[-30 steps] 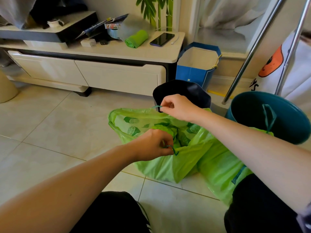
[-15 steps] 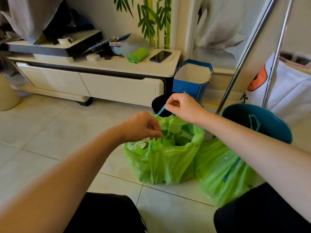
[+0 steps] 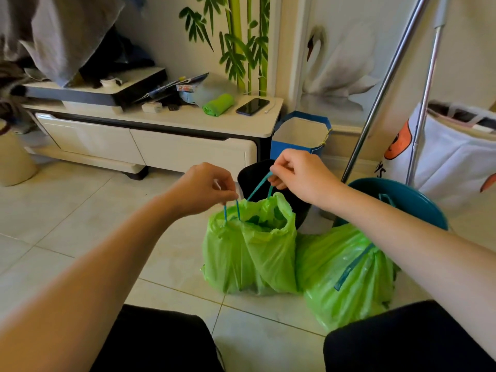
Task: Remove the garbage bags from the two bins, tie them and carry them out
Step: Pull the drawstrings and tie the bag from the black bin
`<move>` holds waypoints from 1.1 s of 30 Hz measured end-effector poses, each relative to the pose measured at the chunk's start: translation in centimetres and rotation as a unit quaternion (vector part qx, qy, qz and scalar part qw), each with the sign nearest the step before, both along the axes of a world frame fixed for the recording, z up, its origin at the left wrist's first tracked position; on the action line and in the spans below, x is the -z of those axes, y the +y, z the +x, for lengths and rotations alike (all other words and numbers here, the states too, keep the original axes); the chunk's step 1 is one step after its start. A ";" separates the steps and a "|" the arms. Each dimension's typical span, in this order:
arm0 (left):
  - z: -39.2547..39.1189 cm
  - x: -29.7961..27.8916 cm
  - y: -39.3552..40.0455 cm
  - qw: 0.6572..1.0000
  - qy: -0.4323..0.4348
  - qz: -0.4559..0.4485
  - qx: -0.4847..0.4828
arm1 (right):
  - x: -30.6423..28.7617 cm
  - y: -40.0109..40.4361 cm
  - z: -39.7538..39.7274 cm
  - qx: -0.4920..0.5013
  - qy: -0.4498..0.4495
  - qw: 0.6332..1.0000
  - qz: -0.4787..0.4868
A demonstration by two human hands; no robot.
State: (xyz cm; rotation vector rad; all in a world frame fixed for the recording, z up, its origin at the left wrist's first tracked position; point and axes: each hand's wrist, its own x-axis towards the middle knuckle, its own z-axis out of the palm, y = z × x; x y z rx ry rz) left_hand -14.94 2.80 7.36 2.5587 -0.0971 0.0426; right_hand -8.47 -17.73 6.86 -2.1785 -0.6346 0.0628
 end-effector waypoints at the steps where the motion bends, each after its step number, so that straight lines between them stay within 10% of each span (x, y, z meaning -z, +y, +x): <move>1: 0.0 -0.3 0.0 1.000 -0.013 0.001 -0.006 | -0.1 0.1 0.1 0.005 0.012 0.999 0.040; 8: 0.0 -2.5 -1.2 0.963 -0.224 -0.139 -0.047 | -2.5 1.1 0.0 -0.003 0.030 0.964 0.263; 18: 0.4 -3.3 -2.7 0.918 -0.274 -0.275 -0.076 | -4.4 1.2 -0.4 0.037 -0.215 0.960 0.174; 33: 0.7 -2.9 -3.3 0.947 -0.255 -0.191 -0.048 | -4.7 1.8 -1.4 0.008 0.061 0.989 0.137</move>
